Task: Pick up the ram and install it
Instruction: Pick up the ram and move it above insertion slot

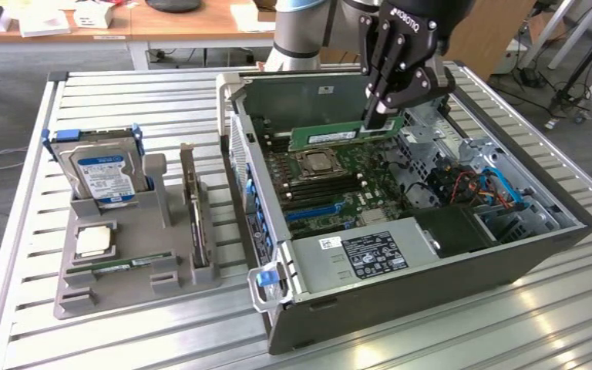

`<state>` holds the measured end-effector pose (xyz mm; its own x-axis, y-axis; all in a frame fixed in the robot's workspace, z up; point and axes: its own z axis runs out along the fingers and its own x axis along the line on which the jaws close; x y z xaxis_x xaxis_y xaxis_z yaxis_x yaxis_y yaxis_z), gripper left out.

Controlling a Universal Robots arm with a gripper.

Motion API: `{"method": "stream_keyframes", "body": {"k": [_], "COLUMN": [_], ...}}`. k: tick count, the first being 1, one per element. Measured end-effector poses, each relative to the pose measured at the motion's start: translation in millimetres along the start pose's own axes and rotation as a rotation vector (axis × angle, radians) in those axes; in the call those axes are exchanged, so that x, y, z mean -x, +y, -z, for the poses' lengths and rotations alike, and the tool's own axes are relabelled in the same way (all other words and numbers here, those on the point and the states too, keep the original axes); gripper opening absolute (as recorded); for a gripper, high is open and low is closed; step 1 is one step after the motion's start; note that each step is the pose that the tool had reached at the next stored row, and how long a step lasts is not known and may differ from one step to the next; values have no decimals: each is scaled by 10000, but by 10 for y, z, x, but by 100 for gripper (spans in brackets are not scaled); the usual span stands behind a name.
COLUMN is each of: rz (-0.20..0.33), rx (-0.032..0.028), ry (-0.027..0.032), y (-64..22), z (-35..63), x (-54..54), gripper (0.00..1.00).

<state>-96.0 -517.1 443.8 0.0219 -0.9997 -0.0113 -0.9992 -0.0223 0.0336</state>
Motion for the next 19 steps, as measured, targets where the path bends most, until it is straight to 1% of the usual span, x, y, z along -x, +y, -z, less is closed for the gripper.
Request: {"method": "stream_keyframes", "body": {"k": [2, 7, 10, 13, 19], "rz": [-90, -96, -95, -94, -94], "rx": [0, -1, -1, -1, -1], "ry": [-3, -4, -4, -8, -19], "y": [-1, 0, -1, -2, -6], "z": [-2, -3, -5, -10, -22], "x": [12, 16, 46, 103, 258], "gripper": [12, 12, 12, 12, 12]}}
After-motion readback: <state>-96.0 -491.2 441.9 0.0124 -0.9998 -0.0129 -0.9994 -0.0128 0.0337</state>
